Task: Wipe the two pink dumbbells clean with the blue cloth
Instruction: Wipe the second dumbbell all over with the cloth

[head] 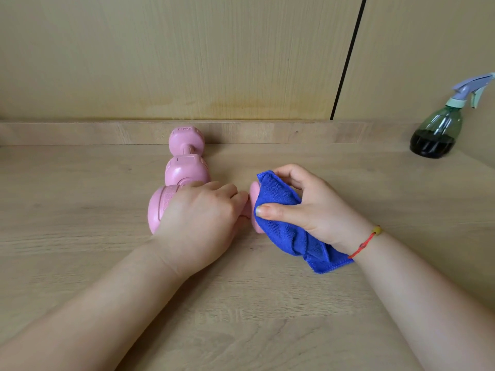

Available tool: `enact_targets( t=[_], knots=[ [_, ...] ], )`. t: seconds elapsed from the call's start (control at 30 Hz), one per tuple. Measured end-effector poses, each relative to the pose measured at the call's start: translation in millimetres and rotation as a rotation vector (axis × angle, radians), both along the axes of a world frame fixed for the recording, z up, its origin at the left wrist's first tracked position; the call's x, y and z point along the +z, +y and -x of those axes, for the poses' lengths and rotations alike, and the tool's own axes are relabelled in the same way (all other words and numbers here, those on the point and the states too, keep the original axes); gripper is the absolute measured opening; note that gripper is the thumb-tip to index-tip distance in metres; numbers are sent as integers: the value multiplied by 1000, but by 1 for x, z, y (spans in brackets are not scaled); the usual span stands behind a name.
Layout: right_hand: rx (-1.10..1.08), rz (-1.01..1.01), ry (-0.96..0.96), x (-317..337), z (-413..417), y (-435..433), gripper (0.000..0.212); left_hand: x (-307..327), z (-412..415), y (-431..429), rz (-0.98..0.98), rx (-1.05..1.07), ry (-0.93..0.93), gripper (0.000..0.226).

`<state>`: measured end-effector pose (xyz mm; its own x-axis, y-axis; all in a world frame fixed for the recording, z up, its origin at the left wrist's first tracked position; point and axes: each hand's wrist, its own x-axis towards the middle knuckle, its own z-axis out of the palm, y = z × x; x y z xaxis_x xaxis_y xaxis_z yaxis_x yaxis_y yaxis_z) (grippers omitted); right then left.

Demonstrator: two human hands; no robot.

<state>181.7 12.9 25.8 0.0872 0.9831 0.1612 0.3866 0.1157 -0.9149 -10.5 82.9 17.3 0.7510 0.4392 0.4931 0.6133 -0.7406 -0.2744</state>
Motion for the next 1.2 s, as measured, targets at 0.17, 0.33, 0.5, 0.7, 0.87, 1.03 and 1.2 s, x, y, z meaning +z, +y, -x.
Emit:
enact_targets(
  t=[0.17, 0.33, 0.5, 0.7, 0.87, 1.03, 1.2],
  knots=[
    [176, 62, 96, 4, -21, -2, 54, 2, 1, 0, -23, -39, -9, 16],
    [29, 6, 2, -3, -8, 2, 53, 0, 1, 1, -22, -36, -11, 18],
    [67, 11, -13, 0, -8, 4, 51, 0, 0, 2, -12, -30, -15, 19],
    [210, 64, 86, 3, -24, -2, 55, -1, 1, 1, -20, -34, -10, 13],
    [50, 24, 3, 1, -12, 3, 54, -1, -1, 3, -22, -36, -16, 15],
    [24, 12, -42, 1, -5, 4, 49, -2, -1, 2, -17, -27, -31, 17],
    [192, 91, 113, 8, -22, -3, 46, 0, 0, -1, -19, -18, -26, 20]
  ],
)
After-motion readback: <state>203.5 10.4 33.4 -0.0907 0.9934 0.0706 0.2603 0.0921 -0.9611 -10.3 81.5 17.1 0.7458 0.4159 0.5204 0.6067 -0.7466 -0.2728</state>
